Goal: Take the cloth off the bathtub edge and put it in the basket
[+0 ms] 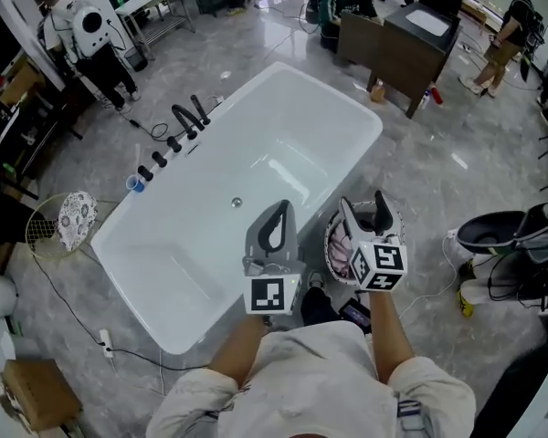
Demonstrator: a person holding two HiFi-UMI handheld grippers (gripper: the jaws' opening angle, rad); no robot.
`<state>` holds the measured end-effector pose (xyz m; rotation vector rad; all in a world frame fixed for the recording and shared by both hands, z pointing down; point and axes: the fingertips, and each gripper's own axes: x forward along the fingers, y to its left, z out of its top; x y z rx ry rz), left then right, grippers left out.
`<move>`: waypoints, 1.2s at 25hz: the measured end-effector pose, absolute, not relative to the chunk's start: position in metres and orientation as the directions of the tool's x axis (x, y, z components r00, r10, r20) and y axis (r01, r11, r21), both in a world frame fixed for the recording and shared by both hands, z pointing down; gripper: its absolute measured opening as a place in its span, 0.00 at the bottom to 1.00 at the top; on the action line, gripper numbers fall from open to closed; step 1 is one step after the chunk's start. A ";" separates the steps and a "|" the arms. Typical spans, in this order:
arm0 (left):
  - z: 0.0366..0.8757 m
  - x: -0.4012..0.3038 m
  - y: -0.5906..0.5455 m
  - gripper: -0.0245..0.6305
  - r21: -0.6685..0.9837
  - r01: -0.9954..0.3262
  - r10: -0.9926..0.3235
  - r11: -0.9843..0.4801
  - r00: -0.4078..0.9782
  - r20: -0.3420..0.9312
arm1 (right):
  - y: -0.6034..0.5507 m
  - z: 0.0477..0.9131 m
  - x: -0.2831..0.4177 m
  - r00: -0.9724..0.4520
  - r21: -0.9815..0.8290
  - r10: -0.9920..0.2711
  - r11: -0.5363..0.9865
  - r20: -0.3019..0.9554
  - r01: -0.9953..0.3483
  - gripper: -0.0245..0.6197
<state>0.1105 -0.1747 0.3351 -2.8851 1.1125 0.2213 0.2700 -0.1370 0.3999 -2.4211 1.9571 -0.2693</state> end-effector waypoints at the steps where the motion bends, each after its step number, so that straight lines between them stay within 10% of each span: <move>1: 0.334 0.099 -0.177 0.04 0.009 -0.689 -0.682 -0.725 0.716 -0.149 | -0.143 0.398 0.260 0.178 -0.119 -0.977 -0.192 0.120 -0.974 0.57; 30: 0.331 -0.302 -0.109 0.04 -0.060 -0.993 -0.982 0.104 -0.093 -0.166 | -0.208 0.351 -0.162 -0.650 -0.059 -0.760 0.649 -0.011 -0.758 0.57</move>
